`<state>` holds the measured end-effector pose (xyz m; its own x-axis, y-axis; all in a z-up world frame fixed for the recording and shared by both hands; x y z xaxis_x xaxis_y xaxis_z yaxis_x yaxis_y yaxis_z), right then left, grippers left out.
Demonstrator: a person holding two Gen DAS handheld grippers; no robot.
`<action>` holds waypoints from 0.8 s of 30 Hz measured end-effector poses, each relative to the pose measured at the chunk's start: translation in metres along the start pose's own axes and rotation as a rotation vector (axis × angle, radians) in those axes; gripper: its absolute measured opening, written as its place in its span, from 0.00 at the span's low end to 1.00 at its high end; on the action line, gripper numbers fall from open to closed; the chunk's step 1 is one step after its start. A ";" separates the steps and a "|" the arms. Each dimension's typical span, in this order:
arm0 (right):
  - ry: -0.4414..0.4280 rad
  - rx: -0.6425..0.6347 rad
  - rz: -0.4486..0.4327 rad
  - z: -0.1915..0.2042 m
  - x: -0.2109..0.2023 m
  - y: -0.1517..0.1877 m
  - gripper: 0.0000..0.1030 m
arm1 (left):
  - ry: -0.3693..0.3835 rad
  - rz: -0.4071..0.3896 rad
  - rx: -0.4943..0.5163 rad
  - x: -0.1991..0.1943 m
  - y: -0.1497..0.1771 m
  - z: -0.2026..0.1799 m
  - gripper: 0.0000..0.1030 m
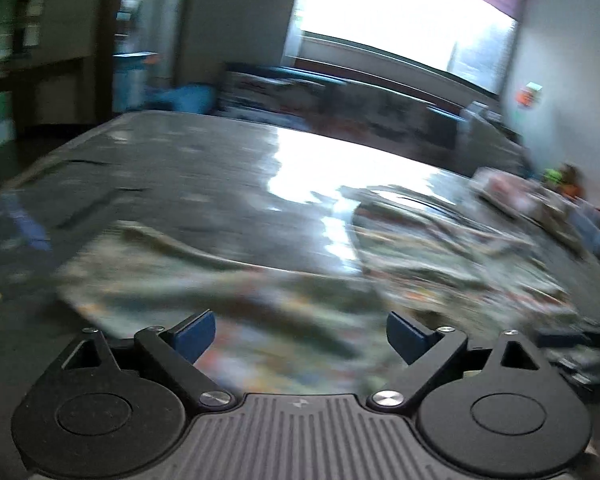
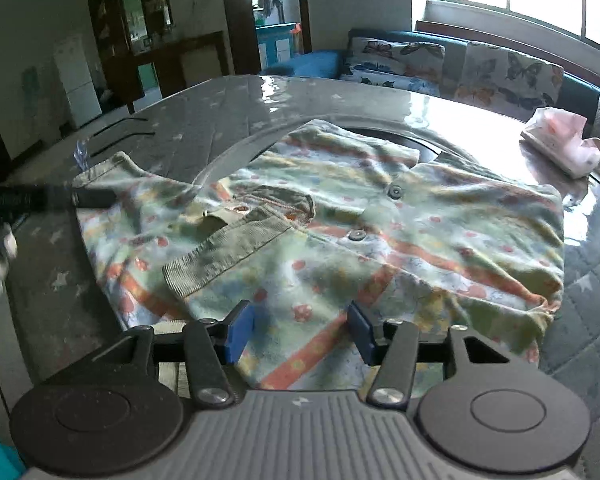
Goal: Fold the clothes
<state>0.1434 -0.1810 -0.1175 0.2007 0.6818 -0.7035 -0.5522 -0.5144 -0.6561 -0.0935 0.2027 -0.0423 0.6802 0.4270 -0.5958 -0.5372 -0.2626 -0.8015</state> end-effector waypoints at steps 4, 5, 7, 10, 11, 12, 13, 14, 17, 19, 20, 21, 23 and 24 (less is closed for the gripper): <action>0.001 0.001 -0.012 -0.001 -0.007 -0.003 0.53 | -0.180 0.020 -0.084 0.004 0.003 0.055 0.86; 0.002 0.001 -0.016 -0.001 -0.009 -0.004 0.53 | -0.209 0.033 -0.102 0.007 0.004 0.066 0.83; 0.004 0.000 -0.022 -0.002 -0.013 -0.006 0.53 | -0.263 0.058 -0.137 0.014 0.006 0.086 0.79; 0.003 0.002 -0.028 -0.002 -0.017 -0.005 0.53 | -0.307 0.079 -0.173 0.023 0.008 0.106 0.75; 0.003 0.004 -0.029 -0.002 -0.018 -0.005 0.53 | -0.312 0.085 -0.182 0.026 0.008 0.110 0.73; 0.003 0.006 -0.030 -0.003 -0.019 -0.004 0.53 | -0.317 0.092 -0.191 0.029 0.009 0.115 0.72; 0.001 0.008 -0.031 -0.003 -0.020 -0.003 0.53 | -0.316 0.098 -0.196 0.032 0.010 0.117 0.72; 0.002 0.009 -0.032 -0.004 -0.020 -0.003 0.53 | -0.315 0.106 -0.199 0.035 0.011 0.120 0.68; 0.003 0.016 -0.038 -0.005 -0.022 -0.003 0.53 | -0.316 0.112 -0.198 0.038 0.012 0.124 0.60; 0.004 0.022 -0.041 -0.006 -0.024 -0.003 0.53 | -0.319 0.107 -0.193 0.038 0.011 0.125 0.50; 0.005 0.025 -0.043 -0.007 -0.024 -0.003 0.53 | -0.314 0.103 -0.192 0.038 0.011 0.125 0.41; 0.005 0.028 -0.045 -0.007 -0.024 -0.003 0.53 | -0.308 0.099 -0.191 0.037 0.011 0.123 0.33; 0.006 0.034 -0.049 -0.009 -0.025 -0.002 0.54 | -0.276 0.090 -0.199 0.037 0.011 0.122 0.21; 0.007 0.037 -0.051 -0.009 -0.026 -0.002 0.54 | -0.258 0.086 -0.203 0.036 0.011 0.122 0.13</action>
<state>0.1467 -0.2023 -0.1006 0.2353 0.7028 -0.6713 -0.5709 -0.4590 -0.6807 -0.1354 0.3211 -0.0664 0.4742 0.5943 -0.6496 -0.4589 -0.4628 -0.7584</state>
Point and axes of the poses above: each gripper's, at about its wrist camera, not at the fingertips, and x roughly the way its jaws point, z to its left, y to its underside, the point moved 7 cm from there along x, roughly the way its jaws point, and after that the axes turned 15 degrees about x, right-handed, at the moved point
